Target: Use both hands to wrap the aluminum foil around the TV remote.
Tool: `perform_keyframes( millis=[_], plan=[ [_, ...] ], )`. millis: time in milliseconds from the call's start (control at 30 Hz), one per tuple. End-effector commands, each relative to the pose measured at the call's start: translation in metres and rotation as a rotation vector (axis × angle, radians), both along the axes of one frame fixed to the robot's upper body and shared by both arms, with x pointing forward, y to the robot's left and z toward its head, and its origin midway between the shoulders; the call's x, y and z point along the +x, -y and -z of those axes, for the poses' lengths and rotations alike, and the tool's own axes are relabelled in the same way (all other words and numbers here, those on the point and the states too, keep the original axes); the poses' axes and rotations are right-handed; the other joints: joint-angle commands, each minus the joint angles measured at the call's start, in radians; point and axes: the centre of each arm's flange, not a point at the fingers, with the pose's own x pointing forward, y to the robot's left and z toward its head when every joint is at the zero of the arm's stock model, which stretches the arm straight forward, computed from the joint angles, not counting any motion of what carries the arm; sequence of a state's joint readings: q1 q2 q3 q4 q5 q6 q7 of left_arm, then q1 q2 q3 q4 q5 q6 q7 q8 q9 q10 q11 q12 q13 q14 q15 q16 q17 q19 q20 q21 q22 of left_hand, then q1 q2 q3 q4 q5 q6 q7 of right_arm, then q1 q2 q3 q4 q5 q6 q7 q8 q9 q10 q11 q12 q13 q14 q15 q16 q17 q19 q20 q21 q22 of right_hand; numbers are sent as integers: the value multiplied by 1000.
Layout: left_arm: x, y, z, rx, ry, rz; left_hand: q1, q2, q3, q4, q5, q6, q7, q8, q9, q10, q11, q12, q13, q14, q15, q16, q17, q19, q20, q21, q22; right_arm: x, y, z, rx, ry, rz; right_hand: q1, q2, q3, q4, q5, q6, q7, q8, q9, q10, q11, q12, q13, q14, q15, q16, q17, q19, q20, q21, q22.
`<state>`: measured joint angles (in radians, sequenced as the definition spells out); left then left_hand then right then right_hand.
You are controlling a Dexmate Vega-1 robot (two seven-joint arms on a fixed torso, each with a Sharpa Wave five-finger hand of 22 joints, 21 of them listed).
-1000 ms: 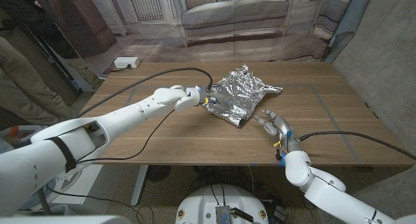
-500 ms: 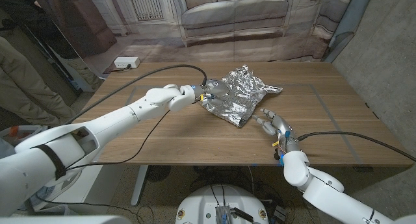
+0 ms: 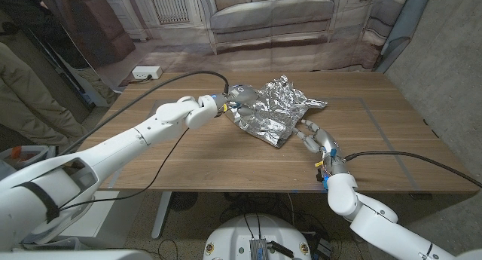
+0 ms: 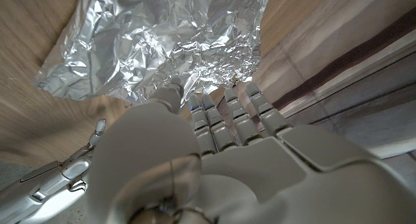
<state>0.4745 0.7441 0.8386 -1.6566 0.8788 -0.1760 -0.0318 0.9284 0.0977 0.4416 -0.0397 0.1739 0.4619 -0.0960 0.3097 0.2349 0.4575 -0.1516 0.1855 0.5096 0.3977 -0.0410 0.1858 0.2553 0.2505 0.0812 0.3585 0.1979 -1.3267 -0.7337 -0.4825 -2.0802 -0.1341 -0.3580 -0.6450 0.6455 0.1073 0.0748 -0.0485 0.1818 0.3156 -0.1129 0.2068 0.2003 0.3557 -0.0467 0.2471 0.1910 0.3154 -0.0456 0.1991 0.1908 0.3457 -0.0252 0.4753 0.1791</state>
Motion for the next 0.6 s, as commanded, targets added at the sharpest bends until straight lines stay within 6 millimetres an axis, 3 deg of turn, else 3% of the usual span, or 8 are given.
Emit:
perform_keyframes(
  millis=[33,600],
  plan=[
    [-38,-23,0,-55,18,-36,-9,-3,-6,-1,-2,-7,1,-2,5,-4,3,8,-3,2,-40,10,1,-9,1,-2,1,-2,-1,-8,18,47,-24,-9,-1,0,-3,-4,-1,0,0,2,-2,6,-3,3,-4,-1,-3,3,5,-4,-4,3],
    [-71,-55,27,-125,44,-73,-34,-49,-35,-5,-1,-45,30,-26,1,-17,22,10,-20,-3,-33,11,-14,-8,-18,-6,-1,-5,-3,-16,18,39,-37,-12,-1,0,-4,-4,-4,1,-2,2,-1,7,-4,3,-5,-2,-4,3,6,-2,-8,4]
  ],
)
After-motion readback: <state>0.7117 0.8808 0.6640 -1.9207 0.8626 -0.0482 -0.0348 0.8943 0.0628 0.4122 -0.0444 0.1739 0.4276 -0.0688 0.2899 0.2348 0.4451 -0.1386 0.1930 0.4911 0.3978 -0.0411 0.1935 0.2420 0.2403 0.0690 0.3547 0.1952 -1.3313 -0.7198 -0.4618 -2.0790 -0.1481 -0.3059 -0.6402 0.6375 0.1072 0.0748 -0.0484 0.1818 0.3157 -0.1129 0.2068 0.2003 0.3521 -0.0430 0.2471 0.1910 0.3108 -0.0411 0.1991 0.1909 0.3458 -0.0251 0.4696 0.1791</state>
